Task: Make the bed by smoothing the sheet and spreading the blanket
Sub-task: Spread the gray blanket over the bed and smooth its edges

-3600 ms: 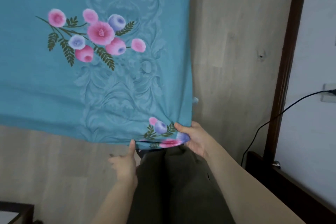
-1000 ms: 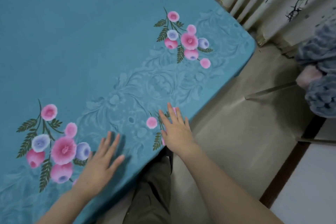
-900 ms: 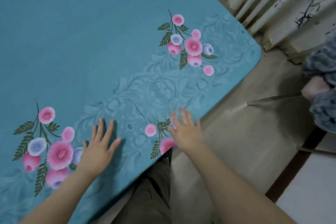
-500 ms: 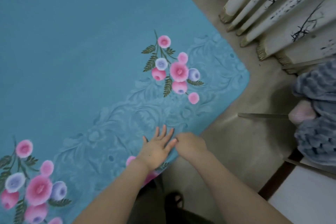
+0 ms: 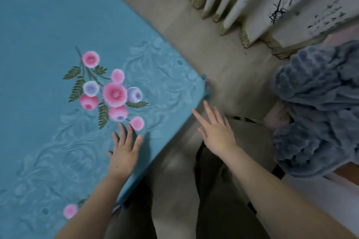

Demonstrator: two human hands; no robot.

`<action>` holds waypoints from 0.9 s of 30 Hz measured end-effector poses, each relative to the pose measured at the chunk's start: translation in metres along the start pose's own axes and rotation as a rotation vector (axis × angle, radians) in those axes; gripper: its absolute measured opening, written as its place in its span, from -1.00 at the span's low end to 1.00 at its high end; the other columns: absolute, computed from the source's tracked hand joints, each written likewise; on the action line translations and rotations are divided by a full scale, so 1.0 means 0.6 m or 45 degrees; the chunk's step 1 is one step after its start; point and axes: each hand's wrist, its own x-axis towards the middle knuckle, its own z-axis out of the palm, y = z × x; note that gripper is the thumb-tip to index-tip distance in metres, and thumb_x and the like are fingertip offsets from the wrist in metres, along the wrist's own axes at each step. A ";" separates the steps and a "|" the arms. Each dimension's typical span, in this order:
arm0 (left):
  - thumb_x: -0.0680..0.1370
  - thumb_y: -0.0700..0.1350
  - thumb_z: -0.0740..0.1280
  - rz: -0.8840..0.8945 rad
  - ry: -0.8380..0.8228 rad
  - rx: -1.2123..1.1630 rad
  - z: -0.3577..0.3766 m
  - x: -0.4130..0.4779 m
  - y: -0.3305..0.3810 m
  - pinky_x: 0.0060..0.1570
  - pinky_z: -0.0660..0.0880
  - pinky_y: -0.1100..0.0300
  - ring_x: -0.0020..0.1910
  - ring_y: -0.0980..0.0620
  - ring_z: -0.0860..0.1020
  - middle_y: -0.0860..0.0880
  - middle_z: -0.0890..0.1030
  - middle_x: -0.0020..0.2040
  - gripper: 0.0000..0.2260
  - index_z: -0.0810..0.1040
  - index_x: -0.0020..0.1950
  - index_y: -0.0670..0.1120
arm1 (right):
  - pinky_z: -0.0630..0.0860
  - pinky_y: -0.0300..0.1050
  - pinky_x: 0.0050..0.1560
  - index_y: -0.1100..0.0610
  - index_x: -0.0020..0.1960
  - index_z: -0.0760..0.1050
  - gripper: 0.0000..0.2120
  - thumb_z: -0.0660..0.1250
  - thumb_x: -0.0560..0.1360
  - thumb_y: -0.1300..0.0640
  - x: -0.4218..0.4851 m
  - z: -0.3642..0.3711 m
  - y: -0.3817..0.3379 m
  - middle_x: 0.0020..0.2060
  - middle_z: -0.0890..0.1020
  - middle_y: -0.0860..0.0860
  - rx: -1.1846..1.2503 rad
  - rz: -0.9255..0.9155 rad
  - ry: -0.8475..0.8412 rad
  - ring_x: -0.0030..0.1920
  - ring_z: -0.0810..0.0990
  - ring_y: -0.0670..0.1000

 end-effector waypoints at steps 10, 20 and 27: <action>0.56 0.31 -0.06 0.215 -0.120 0.112 0.182 0.039 0.418 0.42 -0.20 -0.31 0.53 0.04 -0.31 0.20 -0.29 0.55 -0.46 -0.14 0.51 0.28 | -0.02 0.25 0.46 -0.06 0.57 0.00 -0.20 0.34 0.46 -0.03 -0.147 -0.085 0.362 0.58 -0.10 0.05 -0.215 0.298 0.420 0.56 -0.11 0.14; 0.45 0.39 0.15 0.651 -0.638 -0.125 0.269 -0.051 0.716 0.35 0.08 0.33 0.32 0.58 -0.02 0.48 -0.21 0.46 -0.45 -0.01 0.38 0.55 | 0.18 0.53 0.27 -0.26 0.46 0.07 -0.26 0.42 0.44 -0.07 -0.167 -0.141 0.605 0.51 -0.20 0.18 0.041 1.090 0.335 0.41 -0.02 0.47; 0.46 0.30 0.27 0.519 -0.645 -0.299 0.272 -0.072 0.817 0.31 -0.03 0.29 0.36 0.39 -0.13 0.16 -0.12 0.57 -0.43 0.10 0.41 0.49 | 0.49 0.03 0.11 0.22 0.07 0.53 -0.81 0.21 0.50 0.31 -0.146 -0.185 0.707 0.12 0.52 0.23 0.307 0.856 0.291 0.12 0.49 0.26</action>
